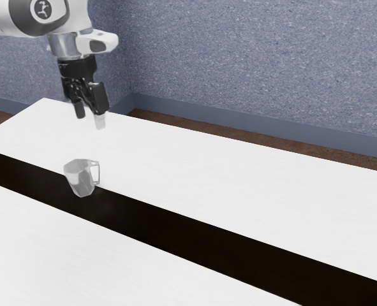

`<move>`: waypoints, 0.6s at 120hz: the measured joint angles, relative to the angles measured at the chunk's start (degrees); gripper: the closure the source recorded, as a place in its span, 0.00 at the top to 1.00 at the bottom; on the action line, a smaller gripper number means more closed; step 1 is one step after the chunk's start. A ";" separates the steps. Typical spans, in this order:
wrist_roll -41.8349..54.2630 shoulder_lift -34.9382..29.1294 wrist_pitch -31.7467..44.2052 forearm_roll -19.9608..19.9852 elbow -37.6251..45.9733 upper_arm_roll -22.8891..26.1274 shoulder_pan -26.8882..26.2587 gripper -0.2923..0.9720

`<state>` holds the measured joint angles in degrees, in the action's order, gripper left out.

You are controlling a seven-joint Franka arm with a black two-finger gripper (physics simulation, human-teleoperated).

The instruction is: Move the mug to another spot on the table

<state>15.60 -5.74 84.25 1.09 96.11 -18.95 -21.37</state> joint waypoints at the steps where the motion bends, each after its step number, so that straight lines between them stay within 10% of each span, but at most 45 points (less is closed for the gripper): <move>1: -0.29 0.03 -0.02 -0.16 -0.19 0.06 0.03 0.77; 38: -5.53 9.94 2.87 -4.34 -0.67 0.52 0.20 0.77; 72: 10.14 18.02 16.94 -1.33 1.00 -4.43 5.41 0.77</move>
<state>25.74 12.27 101.19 -0.24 97.10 -23.39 -15.95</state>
